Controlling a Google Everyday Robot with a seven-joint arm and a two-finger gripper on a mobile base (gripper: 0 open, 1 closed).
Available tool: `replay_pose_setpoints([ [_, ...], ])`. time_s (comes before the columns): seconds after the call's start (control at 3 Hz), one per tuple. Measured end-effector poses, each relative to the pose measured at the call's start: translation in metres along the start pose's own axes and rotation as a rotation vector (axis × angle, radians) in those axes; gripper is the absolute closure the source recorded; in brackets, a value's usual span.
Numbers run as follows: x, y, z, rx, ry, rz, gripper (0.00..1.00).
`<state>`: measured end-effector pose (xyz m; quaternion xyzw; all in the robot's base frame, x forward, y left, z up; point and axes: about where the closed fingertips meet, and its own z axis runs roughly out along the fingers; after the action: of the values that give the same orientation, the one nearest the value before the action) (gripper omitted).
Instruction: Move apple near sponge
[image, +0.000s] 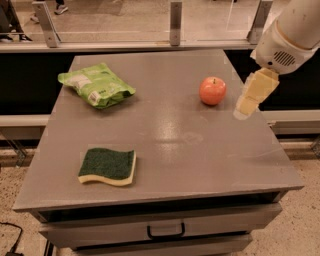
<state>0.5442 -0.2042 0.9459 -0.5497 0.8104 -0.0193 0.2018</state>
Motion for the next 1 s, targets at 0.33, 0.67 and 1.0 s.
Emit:
replay_pose_setpoints([
  [0.33,-0.008,-0.023,0.025,-0.006,-0.027,0.061,0.00],
  [0.67,-0.010,-0.038,0.048,-0.028,-0.052,0.122,0.00],
  [1.0,-0.011,-0.046,0.071,-0.056,-0.072,0.167,0.00],
])
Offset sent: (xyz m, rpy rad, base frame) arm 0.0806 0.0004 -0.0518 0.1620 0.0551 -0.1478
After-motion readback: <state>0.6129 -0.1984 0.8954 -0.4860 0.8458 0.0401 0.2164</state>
